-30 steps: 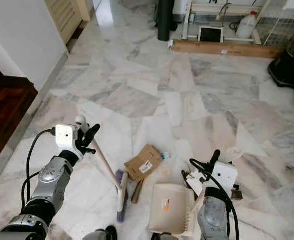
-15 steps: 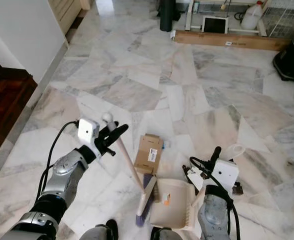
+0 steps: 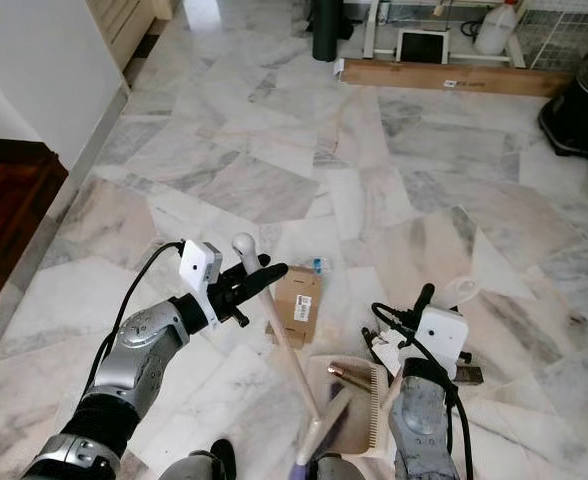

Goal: Sweep floor

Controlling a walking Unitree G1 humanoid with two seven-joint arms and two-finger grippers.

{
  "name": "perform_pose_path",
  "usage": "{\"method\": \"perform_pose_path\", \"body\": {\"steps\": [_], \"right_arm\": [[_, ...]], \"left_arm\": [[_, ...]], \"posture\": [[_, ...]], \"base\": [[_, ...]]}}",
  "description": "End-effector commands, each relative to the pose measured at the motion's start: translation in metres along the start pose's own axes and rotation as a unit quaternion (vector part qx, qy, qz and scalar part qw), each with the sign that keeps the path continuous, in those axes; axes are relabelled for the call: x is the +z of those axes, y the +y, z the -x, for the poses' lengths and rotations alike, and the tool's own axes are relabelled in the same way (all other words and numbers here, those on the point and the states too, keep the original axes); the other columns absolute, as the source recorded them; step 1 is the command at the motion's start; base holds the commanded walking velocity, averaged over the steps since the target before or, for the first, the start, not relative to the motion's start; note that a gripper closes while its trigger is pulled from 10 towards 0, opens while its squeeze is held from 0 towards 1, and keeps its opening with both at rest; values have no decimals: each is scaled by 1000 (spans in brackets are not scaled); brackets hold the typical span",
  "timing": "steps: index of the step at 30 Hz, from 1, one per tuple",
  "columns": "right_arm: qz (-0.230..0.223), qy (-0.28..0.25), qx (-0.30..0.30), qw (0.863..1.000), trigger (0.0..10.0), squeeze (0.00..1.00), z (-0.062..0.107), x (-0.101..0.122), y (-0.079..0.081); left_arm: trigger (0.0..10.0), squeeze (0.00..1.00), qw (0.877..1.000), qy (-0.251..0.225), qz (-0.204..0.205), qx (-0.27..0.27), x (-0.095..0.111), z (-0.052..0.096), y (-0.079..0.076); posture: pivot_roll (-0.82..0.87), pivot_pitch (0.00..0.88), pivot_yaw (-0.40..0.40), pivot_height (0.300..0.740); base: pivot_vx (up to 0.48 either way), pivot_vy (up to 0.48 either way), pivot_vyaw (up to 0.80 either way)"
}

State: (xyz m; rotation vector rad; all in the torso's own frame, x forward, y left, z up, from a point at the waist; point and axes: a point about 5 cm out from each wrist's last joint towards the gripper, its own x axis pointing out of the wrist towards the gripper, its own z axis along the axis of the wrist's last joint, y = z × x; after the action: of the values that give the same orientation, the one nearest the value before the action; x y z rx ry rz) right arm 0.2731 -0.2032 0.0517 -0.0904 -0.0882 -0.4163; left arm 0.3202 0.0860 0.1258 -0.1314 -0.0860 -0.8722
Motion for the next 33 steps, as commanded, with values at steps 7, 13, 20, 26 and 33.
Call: {"method": "perform_pose_path", "body": {"steps": [7, 13, 20, 26, 33], "right_arm": [[-15, 71, 6, 997, 10000, 0, 4, -19, 5], [-28, 54, 11, 998, 10000, 0, -6, -11, 9], [-40, 38, 13, 998, 10000, 0, -13, -3, 9], [-53, 7, 26, 998, 10000, 0, -19, 11, 14], [-55, -27, 42, 997, 10000, 0, -21, 26, 15]], "left_arm": [[10000, 0, 992, -80, -43, 82, 38, 11, 13], [10000, 0, 985, -118, -66, 107, 62, 19, 9], [10000, 0, 972, -149, -99, 152, 77, 25, 8], [10000, 0, 949, -154, -141, 235, 79, 37, 22], [10000, 0, 929, -123, -179, 298, 62, 55, 31]], "posture": [[48, 135, 76, 740], [57, 81, 85, 740], [50, 26, 89, 740], [39, 0, 82, 740], [40, 0, 70, 740]], "base": [[0, 0, 0], [0, 0, 0], [0, 0, 0], [0, 0, 0], [0, 0, 0]]}}
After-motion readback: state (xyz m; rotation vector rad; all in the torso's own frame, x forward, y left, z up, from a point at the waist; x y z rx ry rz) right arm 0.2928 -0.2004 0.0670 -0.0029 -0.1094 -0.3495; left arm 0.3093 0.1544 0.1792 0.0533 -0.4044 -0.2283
